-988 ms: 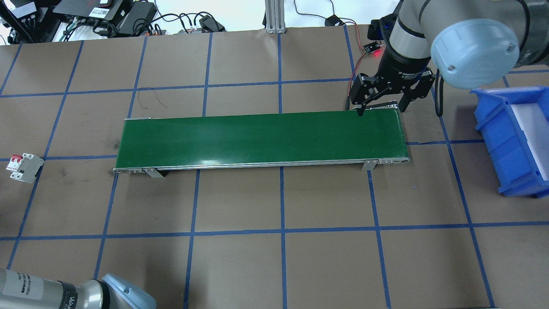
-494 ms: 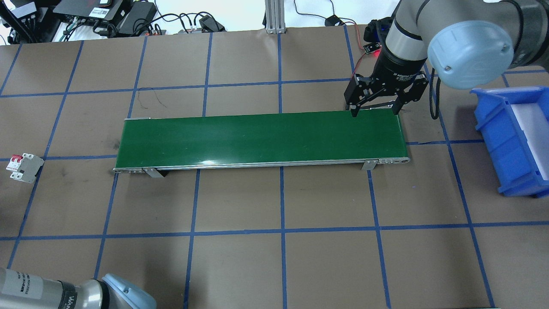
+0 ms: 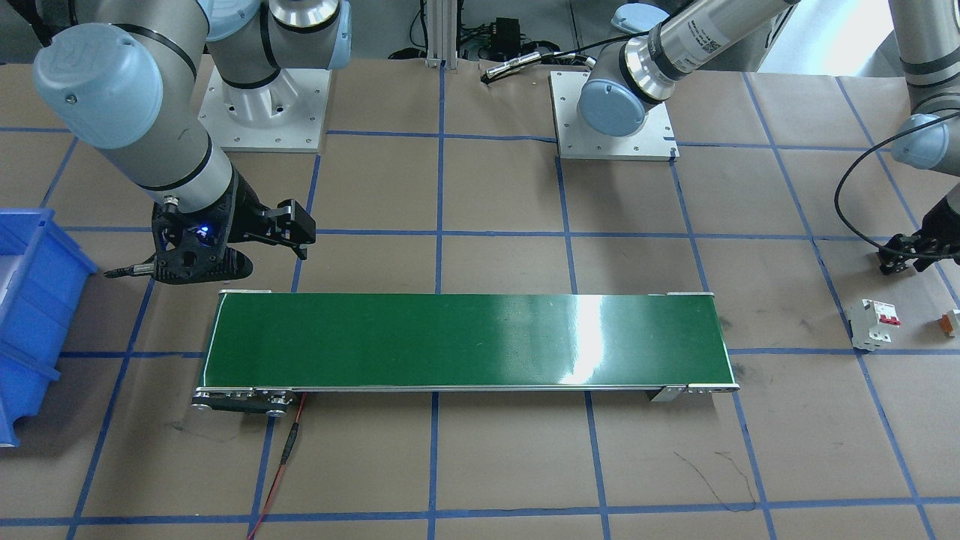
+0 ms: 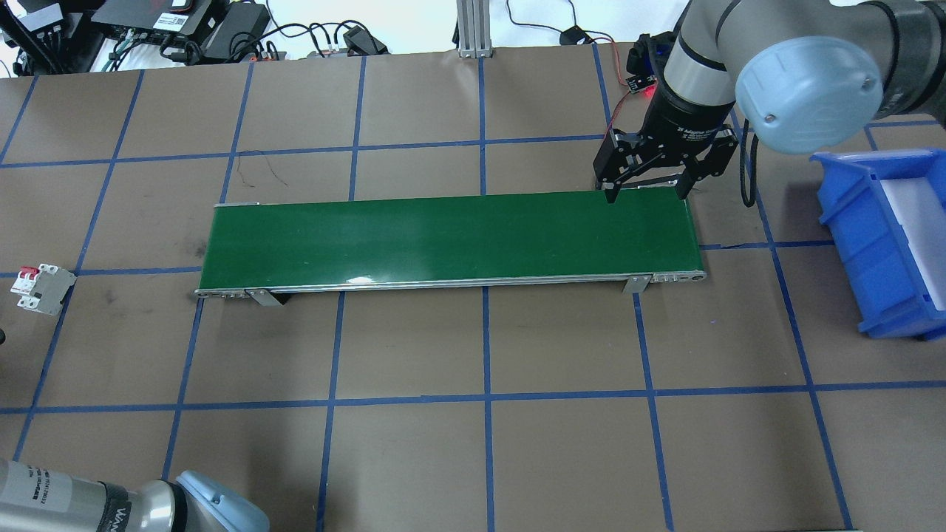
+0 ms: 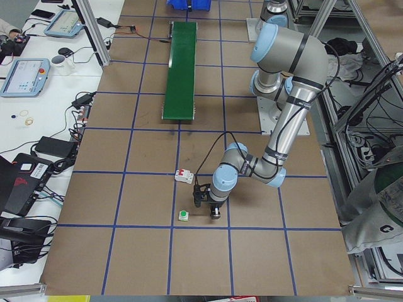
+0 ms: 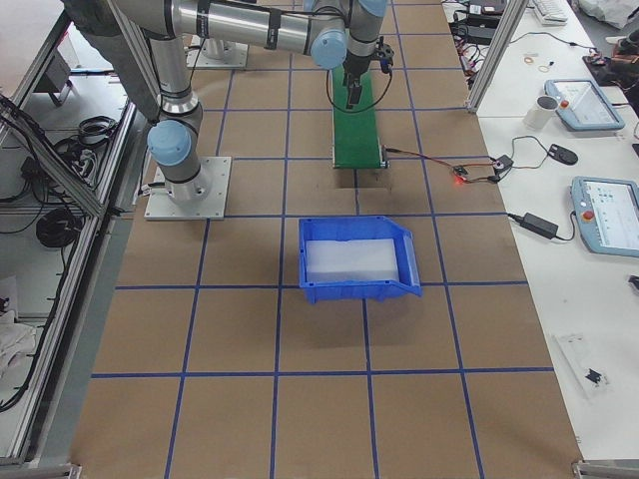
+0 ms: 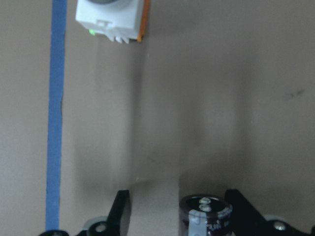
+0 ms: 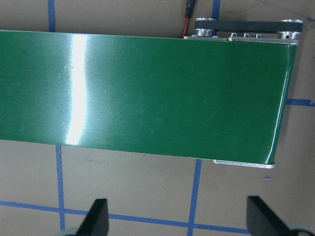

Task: Move capacitor from left to right
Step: 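Close the left gripper on the capacitor and lift it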

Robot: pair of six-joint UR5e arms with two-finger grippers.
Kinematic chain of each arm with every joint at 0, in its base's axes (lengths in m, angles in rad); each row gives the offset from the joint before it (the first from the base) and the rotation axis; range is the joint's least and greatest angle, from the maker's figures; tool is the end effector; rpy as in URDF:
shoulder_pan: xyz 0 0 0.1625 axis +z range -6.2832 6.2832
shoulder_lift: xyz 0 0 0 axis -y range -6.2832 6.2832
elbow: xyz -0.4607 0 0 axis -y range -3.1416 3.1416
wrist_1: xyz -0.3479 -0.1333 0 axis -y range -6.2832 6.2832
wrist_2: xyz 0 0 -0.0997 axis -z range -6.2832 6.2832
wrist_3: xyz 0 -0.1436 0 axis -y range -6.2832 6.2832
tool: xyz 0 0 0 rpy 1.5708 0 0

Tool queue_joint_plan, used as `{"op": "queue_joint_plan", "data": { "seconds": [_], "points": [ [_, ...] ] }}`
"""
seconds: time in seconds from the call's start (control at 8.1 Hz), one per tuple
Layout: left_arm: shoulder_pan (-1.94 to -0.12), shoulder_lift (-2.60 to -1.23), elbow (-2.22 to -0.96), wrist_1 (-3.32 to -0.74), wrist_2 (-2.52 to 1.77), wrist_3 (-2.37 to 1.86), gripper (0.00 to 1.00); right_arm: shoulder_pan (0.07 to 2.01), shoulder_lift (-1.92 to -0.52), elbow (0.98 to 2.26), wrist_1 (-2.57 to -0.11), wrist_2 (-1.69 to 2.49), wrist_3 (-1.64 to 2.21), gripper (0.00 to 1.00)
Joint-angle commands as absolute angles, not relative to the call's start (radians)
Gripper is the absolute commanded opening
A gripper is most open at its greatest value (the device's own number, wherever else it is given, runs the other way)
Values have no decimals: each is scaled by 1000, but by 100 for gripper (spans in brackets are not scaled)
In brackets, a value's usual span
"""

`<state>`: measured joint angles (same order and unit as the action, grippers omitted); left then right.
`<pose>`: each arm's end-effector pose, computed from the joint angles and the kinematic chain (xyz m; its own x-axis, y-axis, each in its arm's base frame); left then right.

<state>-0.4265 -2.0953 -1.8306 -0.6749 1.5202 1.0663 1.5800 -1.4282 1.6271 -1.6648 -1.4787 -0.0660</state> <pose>0.4808 -0.3729 0.1841 -0.9942 -0.0785 -0.0732 -0.0712 0.9927 -0.0978 0.1510 -0.4893 0.3971 -0.9930 -0.0651 -0.0982 -0.0748 0.9923 0.0984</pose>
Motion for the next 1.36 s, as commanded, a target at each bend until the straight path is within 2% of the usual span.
{"op": "queue_joint_plan", "data": {
  "seconds": [0.0,0.37,0.74,0.86,1.11,1.23],
  "points": [
    [-429,-2070,-1833,-675,1537,1059,71,1580,-1428,1628,-1664,-1483,-64,100],
    [-434,-2030,-1893,-677,1534,1046,71,1580,-1428,1628,-1664,-1485,-64,100],
    [-436,-2033,-1898,-675,1534,1045,70,1580,-1428,1628,-1663,-1485,-64,100],
    [-436,-2033,-1898,-675,1534,1049,66,1580,-1430,1628,-1663,-1485,-60,100],
    [-434,-2031,-1898,-676,1554,1052,48,1580,-1430,1628,-1660,-1493,-25,100],
    [-434,-2029,-1898,-676,1612,1057,31,1578,-1428,1628,-1661,-1494,-25,100]
  ]
}}
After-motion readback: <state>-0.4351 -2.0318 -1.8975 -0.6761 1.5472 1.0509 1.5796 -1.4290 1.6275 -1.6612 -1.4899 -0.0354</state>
